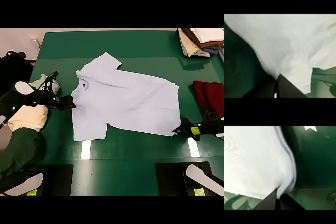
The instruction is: Fold the shirts.
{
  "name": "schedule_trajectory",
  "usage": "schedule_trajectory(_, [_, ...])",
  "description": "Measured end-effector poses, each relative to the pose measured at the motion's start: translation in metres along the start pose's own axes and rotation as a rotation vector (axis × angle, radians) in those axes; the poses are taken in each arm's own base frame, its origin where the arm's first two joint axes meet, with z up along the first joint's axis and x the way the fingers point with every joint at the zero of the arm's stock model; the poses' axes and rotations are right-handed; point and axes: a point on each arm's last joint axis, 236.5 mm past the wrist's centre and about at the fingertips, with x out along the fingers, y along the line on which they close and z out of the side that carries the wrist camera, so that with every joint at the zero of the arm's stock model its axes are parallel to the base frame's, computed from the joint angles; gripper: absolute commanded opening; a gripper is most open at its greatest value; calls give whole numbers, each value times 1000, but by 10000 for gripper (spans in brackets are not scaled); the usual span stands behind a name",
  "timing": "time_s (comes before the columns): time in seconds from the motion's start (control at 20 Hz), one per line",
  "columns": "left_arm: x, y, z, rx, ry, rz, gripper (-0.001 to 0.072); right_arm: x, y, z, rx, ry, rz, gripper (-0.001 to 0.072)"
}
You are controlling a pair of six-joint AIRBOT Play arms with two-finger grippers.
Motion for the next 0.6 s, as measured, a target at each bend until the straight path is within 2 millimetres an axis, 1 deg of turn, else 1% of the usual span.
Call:
schedule_trajectory(0.05, [-9,-6,5,13,-26,-4,18,-7,5,9,-56,-39,-24,16])
schedule_trajectory(0.1, [-23,-16,15,35,-68,-10,18,-21,19,20,-112,-94,-24,15])
schedule_trajectory(0.15, [-40,-28,26,63,-118,-17,18,-39,42,27,-175,-141,-3,16])
schedule_trajectory(0.2, [-64,-44,40,100,-183,-26,18,-60,61,33,-245,-190,-1,15])
schedule_trajectory(0.25, [-91,-61,54,142,-253,-36,18,-87,83,44,-314,-273,2,15])
schedule_trajectory(0.3, [-126,-84,70,195,-345,-46,18,-121,111,51,-395,-367,11,16])
schedule_trajectory(0.35, [-164,-108,83,248,-439,-60,18,-157,139,52,-472,-456,21,16])
schedule_trajectory(0.4, [-207,-134,94,308,-544,-71,18,-194,164,51,-535,-554,27,15])
schedule_trajectory(0.45, [-250,-159,100,363,-641,-78,17,-233,189,46,-591,-656,37,15])
schedule_trajectory(0.5, [-297,-184,102,423,-749,-81,18,-273,213,36,-652,-758,46,15])
schedule_trajectory(0.55, [-341,-206,99,476,-848,-82,17,-308,232,23,-701,-847,53,15])
schedule_trajectory(0.6, [-384,-227,92,527,-949,-83,17,-343,249,7,-747,-935,54,15])
